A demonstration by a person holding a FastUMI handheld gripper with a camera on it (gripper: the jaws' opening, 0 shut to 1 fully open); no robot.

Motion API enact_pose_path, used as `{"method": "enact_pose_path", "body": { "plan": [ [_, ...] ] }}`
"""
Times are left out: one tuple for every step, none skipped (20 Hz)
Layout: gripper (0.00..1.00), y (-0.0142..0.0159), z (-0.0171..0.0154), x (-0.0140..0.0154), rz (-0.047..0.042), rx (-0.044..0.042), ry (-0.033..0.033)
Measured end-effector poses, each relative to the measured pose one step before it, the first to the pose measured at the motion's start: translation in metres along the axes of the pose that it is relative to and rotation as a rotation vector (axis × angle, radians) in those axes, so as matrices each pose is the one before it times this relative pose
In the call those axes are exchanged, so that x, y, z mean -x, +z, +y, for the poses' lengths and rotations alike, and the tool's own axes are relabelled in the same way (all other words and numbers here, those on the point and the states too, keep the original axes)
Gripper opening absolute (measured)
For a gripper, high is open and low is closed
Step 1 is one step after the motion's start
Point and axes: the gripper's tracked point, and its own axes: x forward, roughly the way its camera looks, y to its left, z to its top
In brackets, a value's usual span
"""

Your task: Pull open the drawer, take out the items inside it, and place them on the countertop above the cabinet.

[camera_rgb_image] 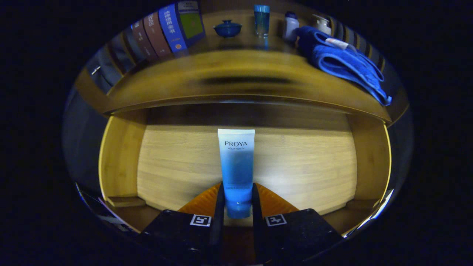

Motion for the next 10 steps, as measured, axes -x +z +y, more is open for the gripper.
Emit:
{"method": "enact_pose_path", "body": {
  "plan": [
    [0.38,0.00062,-0.00114,0.01280,-0.02877,0.00082,0.00357],
    [0.38,0.00195,0.00023,0.01323,-0.02811,0.00189,0.00345],
    [0.38,0.00419,0.00290,0.01349,-0.02832,0.00508,0.00729],
    [0.38,0.00890,0.00350,0.01146,-0.02691,0.00334,0.00973],
    [0.38,0.01164,0.00265,0.00971,-0.02756,-0.00475,0.01286],
    [0.38,0.01470,0.00357,0.00771,-0.03095,-0.01366,0.00829],
    [0.38,0.01664,0.00034,0.00288,-0.02931,-0.00653,0.00053],
    [0.38,0.01602,-0.00084,-0.00069,-0.02081,0.00325,-0.00469],
    [0.38,0.01359,-0.00276,-0.00192,-0.00889,0.00589,-0.00687],
    [0.38,0.01409,0.00103,-0.00335,-0.00476,0.00008,0.00413]
  ]
}}
